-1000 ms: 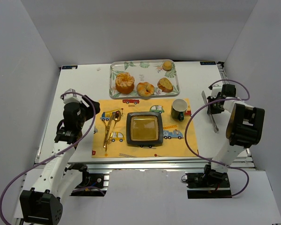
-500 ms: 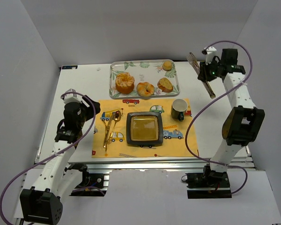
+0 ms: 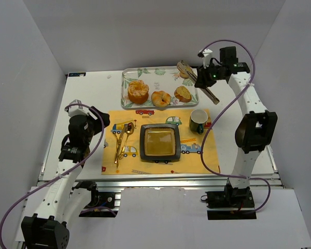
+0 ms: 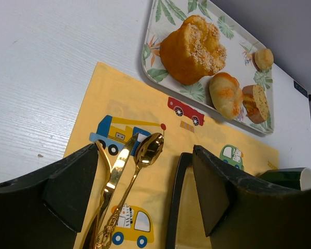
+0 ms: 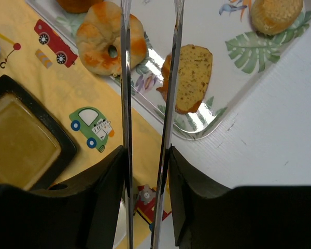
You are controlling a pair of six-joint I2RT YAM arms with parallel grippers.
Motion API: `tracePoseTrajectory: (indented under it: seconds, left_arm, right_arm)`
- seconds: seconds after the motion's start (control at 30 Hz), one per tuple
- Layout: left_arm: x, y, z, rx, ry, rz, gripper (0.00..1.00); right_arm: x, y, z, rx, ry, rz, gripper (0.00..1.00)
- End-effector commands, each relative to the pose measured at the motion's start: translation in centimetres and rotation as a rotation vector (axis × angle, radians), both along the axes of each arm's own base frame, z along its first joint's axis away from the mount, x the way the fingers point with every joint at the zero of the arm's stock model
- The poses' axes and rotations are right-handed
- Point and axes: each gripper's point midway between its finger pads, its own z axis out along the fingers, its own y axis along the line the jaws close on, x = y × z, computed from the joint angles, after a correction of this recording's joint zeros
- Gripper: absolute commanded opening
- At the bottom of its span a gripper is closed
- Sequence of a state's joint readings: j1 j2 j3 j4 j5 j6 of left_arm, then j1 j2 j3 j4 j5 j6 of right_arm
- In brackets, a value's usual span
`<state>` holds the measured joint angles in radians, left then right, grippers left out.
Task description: Place the bread
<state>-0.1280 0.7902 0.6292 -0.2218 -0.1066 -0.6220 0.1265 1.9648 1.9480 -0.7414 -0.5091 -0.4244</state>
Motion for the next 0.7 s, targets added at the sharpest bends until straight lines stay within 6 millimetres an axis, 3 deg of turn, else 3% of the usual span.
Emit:
tracePoseTrajectory:
  seconds: [0.0, 0.27, 0.67]
  left_arm:
    - [-0.2, 0.3, 2.0, -0.005, -0.041, 0.019, 0.83]
    - [-0.1, 0.4, 2.0, -0.004, -0.041, 0.021, 0.83]
    - [-0.2, 0.0, 1.8, -0.021, -0.048, 0.005, 0.83]
  right_arm:
    - [-0.1, 1.2, 3.1, 0.048, -0.045, 0.022, 0.43]
    - [-1.5, 4.1, 1.2, -0.058, -0.046, 0.120, 0.45]
    - [-3.1, 6.1, 1.2, -0.135, -0.038, 0.200, 0.44]
